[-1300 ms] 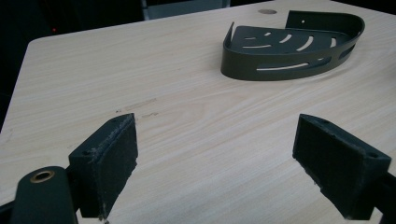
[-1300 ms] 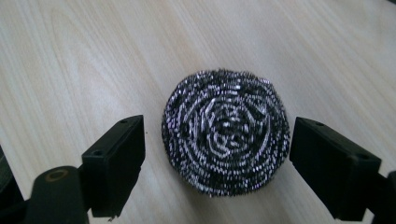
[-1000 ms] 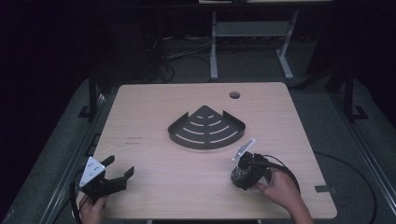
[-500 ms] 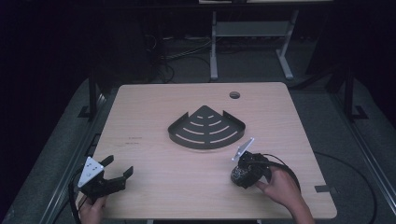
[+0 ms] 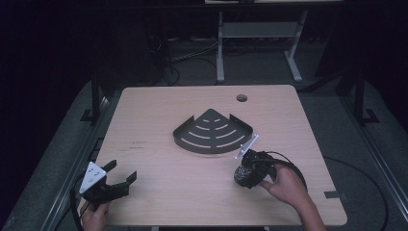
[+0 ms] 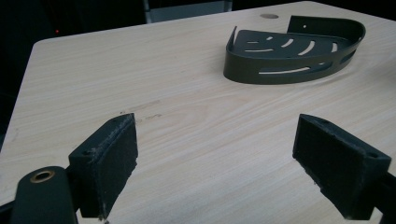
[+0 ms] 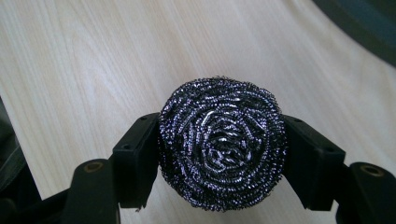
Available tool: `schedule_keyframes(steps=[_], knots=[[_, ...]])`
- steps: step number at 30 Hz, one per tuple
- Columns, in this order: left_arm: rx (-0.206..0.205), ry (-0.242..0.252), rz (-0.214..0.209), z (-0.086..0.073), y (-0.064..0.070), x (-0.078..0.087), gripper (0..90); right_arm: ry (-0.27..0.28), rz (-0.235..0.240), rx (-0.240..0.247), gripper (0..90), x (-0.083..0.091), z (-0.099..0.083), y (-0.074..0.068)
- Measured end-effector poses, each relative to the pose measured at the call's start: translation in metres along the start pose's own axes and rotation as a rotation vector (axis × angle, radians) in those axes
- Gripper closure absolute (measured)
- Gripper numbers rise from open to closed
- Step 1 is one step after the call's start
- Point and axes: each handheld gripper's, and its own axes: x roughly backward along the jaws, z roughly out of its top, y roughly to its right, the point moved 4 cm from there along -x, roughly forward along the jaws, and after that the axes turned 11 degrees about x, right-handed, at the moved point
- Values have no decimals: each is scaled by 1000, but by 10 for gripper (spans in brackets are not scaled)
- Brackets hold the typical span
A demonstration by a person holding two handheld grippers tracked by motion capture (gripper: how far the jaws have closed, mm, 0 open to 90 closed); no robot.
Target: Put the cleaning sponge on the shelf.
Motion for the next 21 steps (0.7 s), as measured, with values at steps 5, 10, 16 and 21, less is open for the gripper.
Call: schedule_keyframes(steps=[5, 10, 16, 21], knots=[[1, -1, 0, 0, 0, 0, 133, 6, 2, 13, 328, 3, 8, 3], [0, 2, 1, 0, 0, 0, 132, -7, 3, 19, 329, 6, 13, 7], [5, 1, -2, -1, 1, 0, 133, -1, 7, 26, 329, 11, 21, 11], [1, 0, -2, 0, 1, 0, 132, -6, 5, 35, 329, 13, 28, 14]])
